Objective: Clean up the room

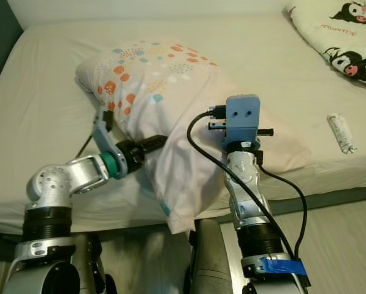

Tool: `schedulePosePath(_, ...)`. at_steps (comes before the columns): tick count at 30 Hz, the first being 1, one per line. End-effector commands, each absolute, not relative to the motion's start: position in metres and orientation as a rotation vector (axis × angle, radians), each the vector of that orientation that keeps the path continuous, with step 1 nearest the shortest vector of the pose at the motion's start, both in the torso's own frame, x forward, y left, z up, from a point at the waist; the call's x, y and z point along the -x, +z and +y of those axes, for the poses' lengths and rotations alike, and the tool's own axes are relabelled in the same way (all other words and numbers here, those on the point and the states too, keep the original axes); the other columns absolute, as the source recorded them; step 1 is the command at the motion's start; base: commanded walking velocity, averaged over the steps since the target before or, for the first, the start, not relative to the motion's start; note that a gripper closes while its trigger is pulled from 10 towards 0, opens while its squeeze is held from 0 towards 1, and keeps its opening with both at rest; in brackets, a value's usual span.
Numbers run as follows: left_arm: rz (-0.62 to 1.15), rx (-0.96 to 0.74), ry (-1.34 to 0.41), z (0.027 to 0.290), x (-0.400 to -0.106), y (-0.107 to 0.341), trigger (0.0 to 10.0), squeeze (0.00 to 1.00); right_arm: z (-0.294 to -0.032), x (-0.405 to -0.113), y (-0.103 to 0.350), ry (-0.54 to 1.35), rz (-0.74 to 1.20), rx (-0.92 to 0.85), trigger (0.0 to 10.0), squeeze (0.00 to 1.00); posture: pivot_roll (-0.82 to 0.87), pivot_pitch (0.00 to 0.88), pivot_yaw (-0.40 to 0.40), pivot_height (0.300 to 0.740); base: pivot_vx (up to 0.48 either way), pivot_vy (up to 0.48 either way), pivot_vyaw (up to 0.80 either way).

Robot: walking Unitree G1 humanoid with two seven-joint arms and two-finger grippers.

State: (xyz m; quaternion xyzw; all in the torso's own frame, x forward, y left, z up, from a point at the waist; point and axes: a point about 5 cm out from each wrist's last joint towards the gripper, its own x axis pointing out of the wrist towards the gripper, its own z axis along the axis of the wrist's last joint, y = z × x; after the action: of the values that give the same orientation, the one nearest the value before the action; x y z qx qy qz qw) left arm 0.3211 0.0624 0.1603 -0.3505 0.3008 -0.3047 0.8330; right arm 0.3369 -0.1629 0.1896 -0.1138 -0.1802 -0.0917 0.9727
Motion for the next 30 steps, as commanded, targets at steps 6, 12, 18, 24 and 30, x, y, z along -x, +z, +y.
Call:
schedulePosePath(6,0.712,0.767,-0.707,0.037,-0.311,0.155,10.0,1.0,-0.163,-0.335,0.182,-0.185,-0.343,0.23,10.0,0.0,0.01,0.132,0.057,0.55,0.0,0.0,0.0)
schedulePosePath(12,0.727,0.753,-0.728,0.025,-0.308,0.156,10.0,0.0,-0.162,-0.335,0.18,-0.18,-0.341,0.229,10.0,0.0,0.0,0.132,0.056,0.55,0.0,0.0,0.0)
schedulePosePath(18,0.832,0.581,-0.587,0.025,-0.307,0.125,8.8,0.0,-0.161,-0.336,0.18,-0.177,-0.349,0.226,10.0,0.0,0.0,0.127,0.058,0.55,0.0,0.0,0.0)
schedulePosePath(24,0.823,0.552,-0.562,0.031,-0.308,0.122,0.0,0.0,-0.161,-0.336,0.181,-0.178,-0.351,0.225,10.0,0.0,0.0,0.125,0.057,0.55,0.0,0.0,0.0)
schedulePosePath(30,0.676,0.324,-0.485,0.056,-0.314,0.13,0.0,0.0,-0.16,-0.336,0.184,-0.176,-0.37,0.218,10.0,0.0,0.0,0.119,0.059,0.55,0.0,0.0,0.0)
